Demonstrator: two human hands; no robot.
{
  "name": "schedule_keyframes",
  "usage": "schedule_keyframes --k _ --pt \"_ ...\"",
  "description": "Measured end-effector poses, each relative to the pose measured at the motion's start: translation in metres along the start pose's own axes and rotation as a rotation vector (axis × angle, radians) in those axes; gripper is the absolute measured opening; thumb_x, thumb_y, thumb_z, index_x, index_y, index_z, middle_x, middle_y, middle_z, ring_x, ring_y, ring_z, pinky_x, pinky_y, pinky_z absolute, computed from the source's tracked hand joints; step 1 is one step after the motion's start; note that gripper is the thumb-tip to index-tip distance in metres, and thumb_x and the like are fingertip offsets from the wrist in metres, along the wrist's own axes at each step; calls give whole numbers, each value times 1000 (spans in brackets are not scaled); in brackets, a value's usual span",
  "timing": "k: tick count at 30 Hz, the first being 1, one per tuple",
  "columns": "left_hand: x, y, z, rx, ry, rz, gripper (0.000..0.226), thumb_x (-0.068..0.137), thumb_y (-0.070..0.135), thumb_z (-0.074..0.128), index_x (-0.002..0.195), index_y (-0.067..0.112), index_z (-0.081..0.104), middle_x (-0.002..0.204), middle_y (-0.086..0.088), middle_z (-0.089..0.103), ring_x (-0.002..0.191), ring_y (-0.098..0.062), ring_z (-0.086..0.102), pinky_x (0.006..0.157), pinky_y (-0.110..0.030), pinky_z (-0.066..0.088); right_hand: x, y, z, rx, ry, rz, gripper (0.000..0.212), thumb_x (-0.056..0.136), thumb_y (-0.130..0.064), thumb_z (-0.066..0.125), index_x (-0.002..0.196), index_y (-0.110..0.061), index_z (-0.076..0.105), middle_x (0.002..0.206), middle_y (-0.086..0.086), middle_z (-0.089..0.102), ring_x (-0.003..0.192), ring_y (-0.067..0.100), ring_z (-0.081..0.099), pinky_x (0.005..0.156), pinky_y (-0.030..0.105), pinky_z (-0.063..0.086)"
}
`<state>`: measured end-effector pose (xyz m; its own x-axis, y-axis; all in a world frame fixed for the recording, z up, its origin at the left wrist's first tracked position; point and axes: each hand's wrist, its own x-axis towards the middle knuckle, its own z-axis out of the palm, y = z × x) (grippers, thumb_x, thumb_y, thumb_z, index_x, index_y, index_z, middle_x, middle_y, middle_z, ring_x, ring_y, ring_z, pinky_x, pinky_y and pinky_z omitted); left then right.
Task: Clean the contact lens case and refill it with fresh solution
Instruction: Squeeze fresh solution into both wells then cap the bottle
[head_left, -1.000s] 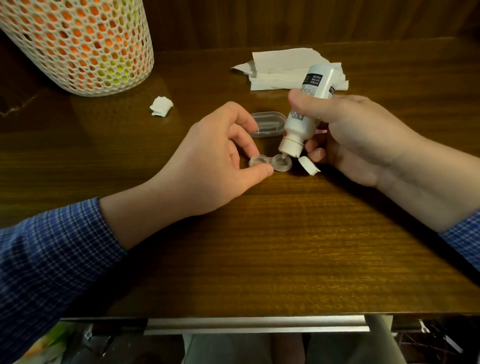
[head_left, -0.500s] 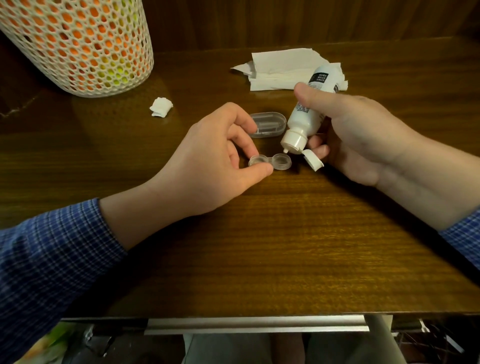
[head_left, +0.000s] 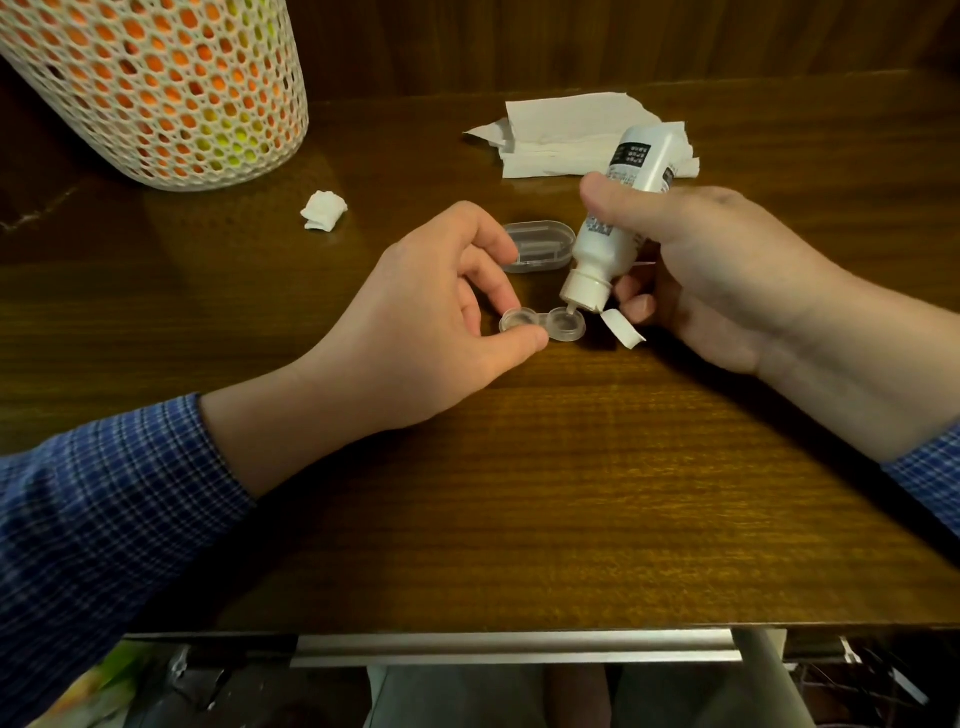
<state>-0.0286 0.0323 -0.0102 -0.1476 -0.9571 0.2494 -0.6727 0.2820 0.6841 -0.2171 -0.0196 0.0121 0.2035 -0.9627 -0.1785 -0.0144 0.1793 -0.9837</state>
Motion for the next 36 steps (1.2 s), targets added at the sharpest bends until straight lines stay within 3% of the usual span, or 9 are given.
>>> schedule_keyframes --k 16,23,31,36 --pt "0 0 0 4 4 3 51 78 26 88 117 20 56 86 8 71 51 -9 61 48 -18 49 1 0 -2 -14 -23 -3 21 90 -38 75 101 -22 67 75 -3 67 52 7 52 42 20 40" --pt "0 0 0 1 -1 0 51 78 26 88 117 20 56 86 9 71 51 -9 62 48 -17 49 3 -1 -1 13 16 30 28 89 -40 76 102 -18 66 62 -5 66 46 7 50 38 19 38" --pt "0 0 0 -5 -6 -1 51 79 25 88 117 19 56 88 7 72 50 -7 60 48 -18 48 4 1 -2 -5 7 15 28 89 -38 76 105 -18 66 76 -1 65 47 8 50 39 20 38" --pt "0 0 0 -2 -6 2 50 79 25 88 117 19 56 88 8 71 50 -7 60 48 -17 48 3 2 -2 -1 -16 -3 24 90 -37 75 104 -19 66 68 -5 67 48 8 51 40 20 39"
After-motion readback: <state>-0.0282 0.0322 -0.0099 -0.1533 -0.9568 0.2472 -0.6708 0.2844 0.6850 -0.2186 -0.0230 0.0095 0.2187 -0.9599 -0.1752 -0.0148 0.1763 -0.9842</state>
